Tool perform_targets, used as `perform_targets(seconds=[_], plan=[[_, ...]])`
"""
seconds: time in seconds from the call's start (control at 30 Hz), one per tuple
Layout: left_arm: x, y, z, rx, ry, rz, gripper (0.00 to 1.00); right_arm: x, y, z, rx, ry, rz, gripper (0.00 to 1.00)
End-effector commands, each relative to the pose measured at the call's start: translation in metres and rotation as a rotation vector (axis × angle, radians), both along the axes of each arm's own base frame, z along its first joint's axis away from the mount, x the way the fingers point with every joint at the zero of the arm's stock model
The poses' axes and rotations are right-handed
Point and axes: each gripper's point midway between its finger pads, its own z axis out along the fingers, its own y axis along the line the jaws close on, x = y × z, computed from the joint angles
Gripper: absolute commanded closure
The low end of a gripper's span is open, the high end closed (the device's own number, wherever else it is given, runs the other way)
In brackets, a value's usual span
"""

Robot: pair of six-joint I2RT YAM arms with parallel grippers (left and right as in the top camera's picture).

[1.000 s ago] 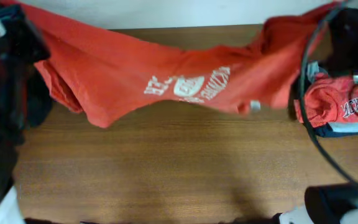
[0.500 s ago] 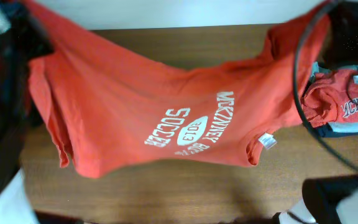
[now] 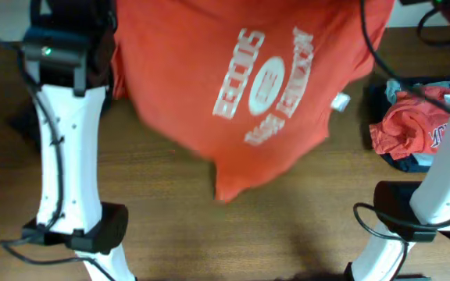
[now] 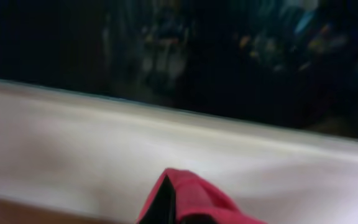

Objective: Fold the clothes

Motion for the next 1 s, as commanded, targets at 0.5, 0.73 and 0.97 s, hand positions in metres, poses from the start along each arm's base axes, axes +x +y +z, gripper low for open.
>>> perform_targets(seconds=[0.5,0.73,0.97], plan=[[0.007,0.019,-0.065,-0.014,0.242,-0.143,0.99,0.018,-0.018,-0.041,-0.087,0.120,0.026,0.96],[-0.009,0.047,-0.155,-0.024,0.588,-0.086,0.99,0.013,-0.008,-0.134,-0.012,0.454,0.092,0.96],[-0.031,0.058,-0.214,-0.034,0.839,-0.061,0.99,-0.010,-0.004,-0.174,0.046,0.645,0.091,0.96]])
